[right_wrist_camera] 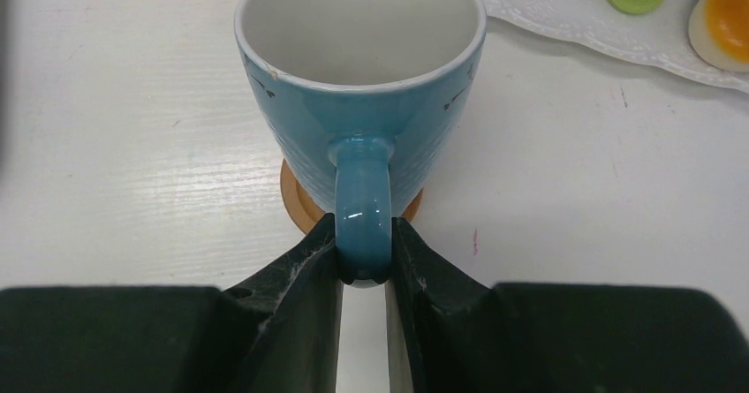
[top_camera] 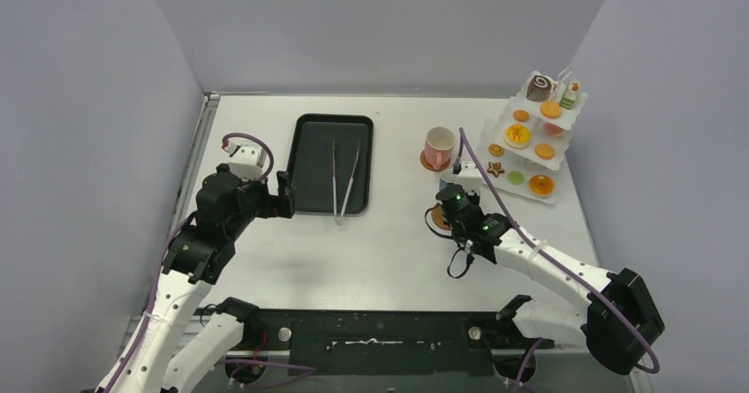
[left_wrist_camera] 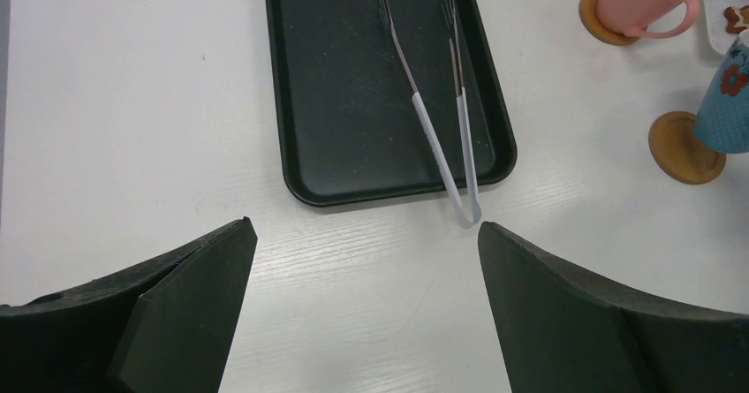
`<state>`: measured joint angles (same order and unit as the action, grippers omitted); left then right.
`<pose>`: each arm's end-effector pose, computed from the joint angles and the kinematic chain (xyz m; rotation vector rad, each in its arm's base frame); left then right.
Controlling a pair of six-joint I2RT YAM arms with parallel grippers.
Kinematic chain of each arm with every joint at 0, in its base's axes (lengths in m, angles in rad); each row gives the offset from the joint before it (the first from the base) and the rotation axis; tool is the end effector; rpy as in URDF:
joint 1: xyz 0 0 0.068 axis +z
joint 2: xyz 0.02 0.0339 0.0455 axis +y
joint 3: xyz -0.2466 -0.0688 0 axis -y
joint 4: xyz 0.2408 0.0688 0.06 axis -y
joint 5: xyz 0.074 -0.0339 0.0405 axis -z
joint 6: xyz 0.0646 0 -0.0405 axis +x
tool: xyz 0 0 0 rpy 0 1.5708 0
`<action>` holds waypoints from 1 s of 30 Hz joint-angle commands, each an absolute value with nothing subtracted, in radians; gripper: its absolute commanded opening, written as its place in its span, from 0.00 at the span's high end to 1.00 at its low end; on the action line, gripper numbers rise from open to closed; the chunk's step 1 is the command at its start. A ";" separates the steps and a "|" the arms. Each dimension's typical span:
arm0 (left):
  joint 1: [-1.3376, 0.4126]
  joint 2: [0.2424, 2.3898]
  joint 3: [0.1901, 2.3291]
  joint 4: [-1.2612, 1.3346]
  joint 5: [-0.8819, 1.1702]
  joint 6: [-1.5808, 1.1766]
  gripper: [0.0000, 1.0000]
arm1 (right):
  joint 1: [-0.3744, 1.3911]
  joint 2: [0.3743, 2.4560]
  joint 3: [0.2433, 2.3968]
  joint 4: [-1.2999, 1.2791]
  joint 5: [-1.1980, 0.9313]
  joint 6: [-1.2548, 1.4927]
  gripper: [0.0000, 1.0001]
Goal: Serve the afternoon tea
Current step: Place the cup on the coaster.
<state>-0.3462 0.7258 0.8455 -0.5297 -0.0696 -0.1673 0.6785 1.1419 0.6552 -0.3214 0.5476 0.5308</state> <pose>0.1844 -0.0617 0.3103 0.1324 1.9849 -0.2642 0.2139 0.1292 0.1848 0.0856 2.2344 -0.0069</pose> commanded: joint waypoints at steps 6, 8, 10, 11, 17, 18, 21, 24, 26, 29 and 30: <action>-0.357 0.723 0.853 -0.480 -0.076 -0.141 0.03 | 0.670 1.150 0.603 -0.106 0.572 0.531 1.00; -0.359 0.725 0.853 -0.479 -0.077 -0.140 0.03 | 0.670 1.161 0.596 -0.092 0.564 0.533 1.00; -0.359 0.726 0.853 -0.479 -0.078 -0.139 0.03 | 0.670 1.173 0.584 -0.081 0.558 0.537 1.00; -0.360 0.726 0.852 -0.479 -0.080 -0.140 0.03 | 0.670 1.178 0.578 -0.078 0.554 0.542 1.00; -0.363 0.726 0.854 -0.481 -0.085 -0.135 0.03 | 0.672 1.168 0.552 -0.110 0.517 0.580 0.96; -0.364 0.724 0.854 -0.482 -0.087 -0.134 0.03 | 0.674 1.160 0.548 -0.126 0.512 0.588 0.92; -0.365 0.724 0.854 -0.482 -0.089 -0.133 0.03 | 0.679 1.133 0.543 -0.173 0.503 0.609 0.85; -0.366 0.723 0.854 -0.482 -0.089 -0.133 0.03 | 0.684 1.124 0.551 -0.225 0.484 0.617 0.80; -0.367 0.723 0.854 -0.481 -0.089 -0.133 0.03 | 0.685 1.129 0.563 -0.268 0.481 0.626 0.76; -0.367 0.721 0.854 -0.482 -0.088 -0.133 0.03 | 0.687 1.134 0.574 -0.315 0.474 0.637 0.72; -0.367 0.721 0.854 -0.482 -0.088 -0.133 0.03 | 0.687 1.134 0.576 -0.327 0.471 0.639 0.71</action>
<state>-0.3611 0.7288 0.8455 -0.5297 -0.0814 -0.1478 0.6781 1.1473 0.5522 -0.2661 0.4824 0.6048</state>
